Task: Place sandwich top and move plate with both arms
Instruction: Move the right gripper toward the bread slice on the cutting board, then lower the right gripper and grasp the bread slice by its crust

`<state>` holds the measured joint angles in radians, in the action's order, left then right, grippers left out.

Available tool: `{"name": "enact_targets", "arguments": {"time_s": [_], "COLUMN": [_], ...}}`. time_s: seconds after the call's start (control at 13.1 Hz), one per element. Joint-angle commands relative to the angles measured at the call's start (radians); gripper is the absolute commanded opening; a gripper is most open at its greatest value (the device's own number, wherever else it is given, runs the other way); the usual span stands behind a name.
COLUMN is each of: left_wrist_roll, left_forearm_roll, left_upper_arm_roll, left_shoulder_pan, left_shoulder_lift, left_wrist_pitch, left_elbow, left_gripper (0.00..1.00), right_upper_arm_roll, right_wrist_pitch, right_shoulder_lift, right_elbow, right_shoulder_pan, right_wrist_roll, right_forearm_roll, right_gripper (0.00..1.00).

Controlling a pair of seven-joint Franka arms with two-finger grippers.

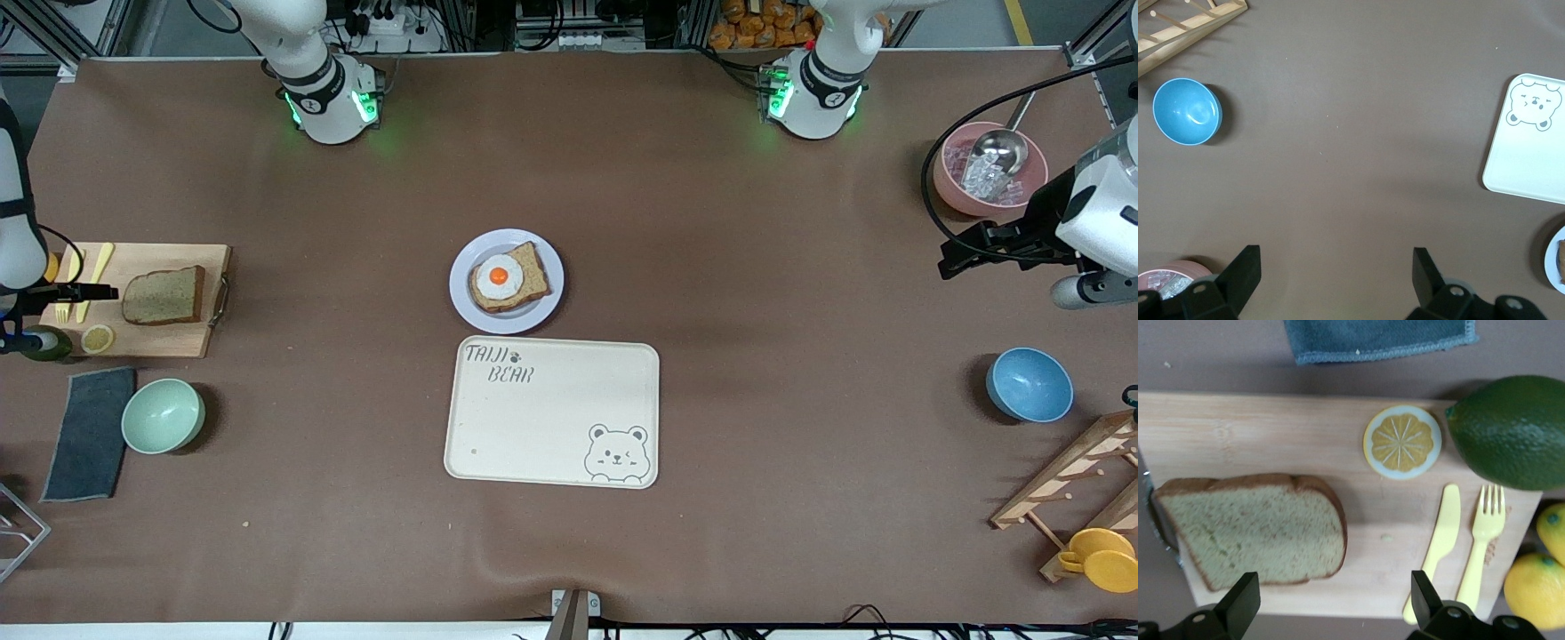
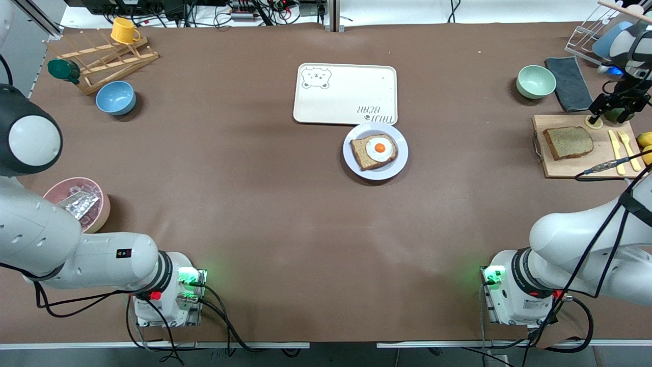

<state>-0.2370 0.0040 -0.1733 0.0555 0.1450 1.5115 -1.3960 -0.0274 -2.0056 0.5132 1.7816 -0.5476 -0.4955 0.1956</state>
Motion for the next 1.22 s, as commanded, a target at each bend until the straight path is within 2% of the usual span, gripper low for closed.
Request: {"name": "enact_targets", "arguments": {"time_s": [0.0,0.61,1.15], "left_wrist_roll": [0.001,0.001,0.001], "left_forearm_roll": [0.017,0.018,0.018], "left_upper_arm_roll": [-0.003,-0.003,-0.003], "left_shoulder_pan": [0.001,-0.002,0.001], "left_shoulder_lift": [-0.008,-0.008,-0.008], "left_wrist_pitch": [-0.01,-0.01,-0.01], "left_elbow": [0.003,0.002,0.002], "left_gripper": [1.0,1.0,1.0], "right_upper_arm_roll": [0.024,0.023,0.021], "right_wrist_pitch": [-0.097,-0.157,-0.177], "right_shoulder_lift": [-0.064,-0.042,-0.01], "right_elbow": [0.133,0.154,0.153], "right_shoulder_pan": [-0.048,-0.08,-0.083], "right_wrist_roll": [-0.038,-0.055,-0.066], "right_forearm_roll": [-0.024,-0.116,-0.119], "right_gripper": [1.0,1.0,1.0]}}
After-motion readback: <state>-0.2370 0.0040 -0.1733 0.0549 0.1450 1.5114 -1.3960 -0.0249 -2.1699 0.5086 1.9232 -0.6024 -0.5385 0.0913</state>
